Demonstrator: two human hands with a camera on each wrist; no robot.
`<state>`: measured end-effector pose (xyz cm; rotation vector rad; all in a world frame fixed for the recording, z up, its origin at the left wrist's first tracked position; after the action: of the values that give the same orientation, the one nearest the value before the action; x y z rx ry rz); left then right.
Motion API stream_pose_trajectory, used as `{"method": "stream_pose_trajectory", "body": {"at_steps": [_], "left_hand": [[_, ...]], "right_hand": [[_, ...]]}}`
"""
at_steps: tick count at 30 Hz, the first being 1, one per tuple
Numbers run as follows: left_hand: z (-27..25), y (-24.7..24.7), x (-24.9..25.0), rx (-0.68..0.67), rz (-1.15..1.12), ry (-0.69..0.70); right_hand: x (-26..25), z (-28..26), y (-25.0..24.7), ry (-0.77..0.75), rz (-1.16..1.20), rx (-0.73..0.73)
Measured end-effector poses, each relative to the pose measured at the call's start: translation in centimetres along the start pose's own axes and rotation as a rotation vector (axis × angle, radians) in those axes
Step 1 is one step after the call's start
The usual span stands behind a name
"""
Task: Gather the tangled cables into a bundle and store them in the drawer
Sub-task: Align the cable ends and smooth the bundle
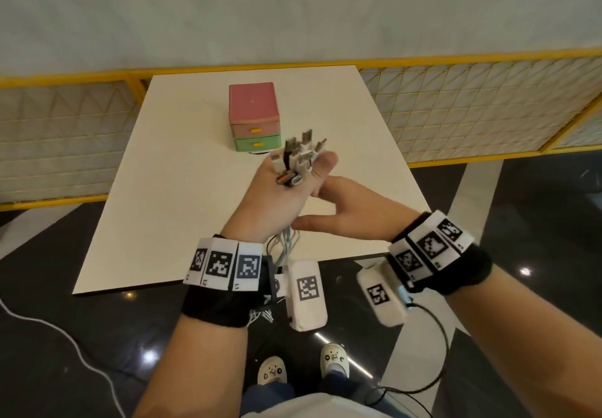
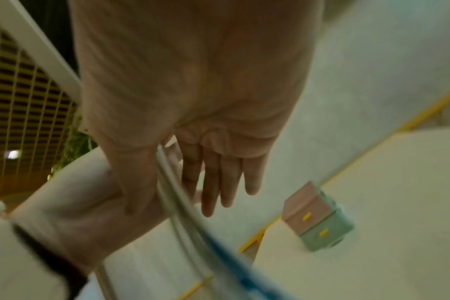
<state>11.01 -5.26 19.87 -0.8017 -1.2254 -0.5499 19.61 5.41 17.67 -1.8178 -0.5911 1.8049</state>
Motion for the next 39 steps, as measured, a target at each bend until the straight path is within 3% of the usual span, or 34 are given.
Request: {"method": "stream_pose_trajectory", "body": {"at_steps": [4, 7, 11, 16, 19, 23, 27, 35, 39], "left_hand": [[0.5, 0.1, -0.1, -0.012, -0.048, -0.035], [1.0, -0.2, -0.6, 0.124, -0.18, -0.062], [1.4, -0.1, -0.5, 0.095, -0.372, 0.053], [1.8, 0.6, -0.5, 0.087, -0.284, 0.078], [2.1, 0.1, -0.1, 0.057, -0.226, 0.135], [2.7, -0.3, 0.3, -0.009, -0.12, 0.184], [3.3, 0.0, -0.4, -0.043, 0.074, 0.16], [3.5, -0.4, -0.1, -0.033, 0.135, 0.211], [3.8, -0.6, 0.6, -0.008, 0.016, 0.245]], "right_hand": [[-0.8, 1.5, 2.5, -0.005, 0.336, 0.112], [-0.6, 2.0, 3.9, 0.062, 0.347, 0.179], [0.4, 2.4, 3.5, 0.127, 0.435, 0.241], [0.5, 2.5, 2.2, 0.07, 0.468, 0.317], [0.8, 2.7, 1.9, 0.016, 0.344, 0.417], [1.9, 2.4, 1.1, 0.165, 0.239, 0.414], [1.9, 2.5, 0.3, 0.173, 0.254, 0.416], [1.8, 2.8, -0.2, 0.114, 0.264, 0.406], [1.6, 3.1, 0.1, 0.087, 0.343, 0.424]]}}
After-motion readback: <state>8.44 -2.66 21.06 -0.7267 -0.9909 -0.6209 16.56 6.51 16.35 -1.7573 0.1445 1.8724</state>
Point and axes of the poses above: each hand's wrist, its own z-axis towards the middle knuckle, its own y-axis out of the palm, x = y × z, the point moved 1 cm from there along z, towards the middle knuckle, and after that the axes turned 3 degrees about -z, right-handed, at the moved point
